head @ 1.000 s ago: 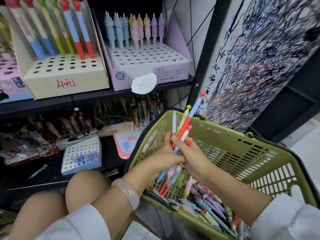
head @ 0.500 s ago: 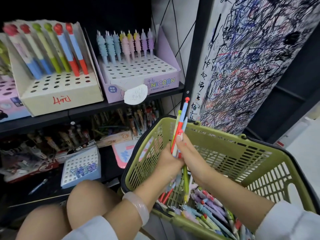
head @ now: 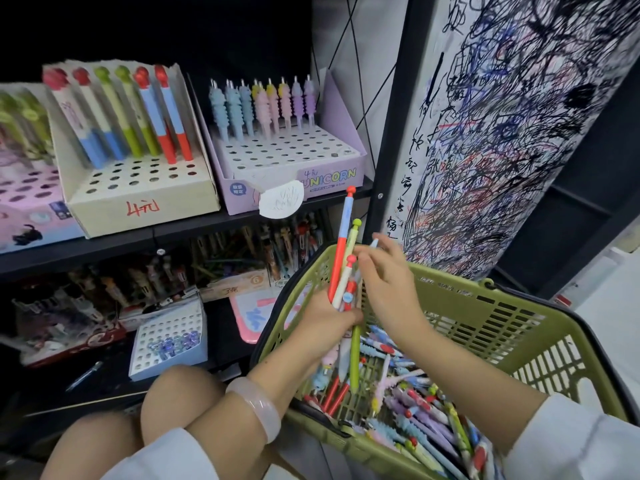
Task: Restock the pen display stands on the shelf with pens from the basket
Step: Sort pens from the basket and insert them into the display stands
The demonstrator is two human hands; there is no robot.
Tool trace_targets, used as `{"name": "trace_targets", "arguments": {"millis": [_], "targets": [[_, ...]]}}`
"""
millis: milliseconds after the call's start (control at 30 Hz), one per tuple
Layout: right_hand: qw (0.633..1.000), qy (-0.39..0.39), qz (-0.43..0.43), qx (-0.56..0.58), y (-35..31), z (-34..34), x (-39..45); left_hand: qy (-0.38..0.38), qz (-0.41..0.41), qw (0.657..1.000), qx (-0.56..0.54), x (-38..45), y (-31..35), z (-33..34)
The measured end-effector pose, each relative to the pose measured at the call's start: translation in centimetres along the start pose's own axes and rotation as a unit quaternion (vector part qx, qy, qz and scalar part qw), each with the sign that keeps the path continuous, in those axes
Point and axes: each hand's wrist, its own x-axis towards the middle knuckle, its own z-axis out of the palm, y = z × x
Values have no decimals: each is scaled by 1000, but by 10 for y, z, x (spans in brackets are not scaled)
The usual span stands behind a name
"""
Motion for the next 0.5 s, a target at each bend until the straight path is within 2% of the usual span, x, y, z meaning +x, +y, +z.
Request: {"name": "trace_targets", "arguments": {"millis": [67,100,267,500], "targets": [[998,57,-27,15,-12,1,13,7,6,1000,1,0,1,-2],[997,62,-25,28,-18,1,21,12,7,1000,-6,-1,1,-3],[996,-67,49,33,-44,8,50,5,41,999,-2,-7,7,-7],[993,-76,-11,84,-102,16,78,23,94,995,-12,-10,34,-42]]}}
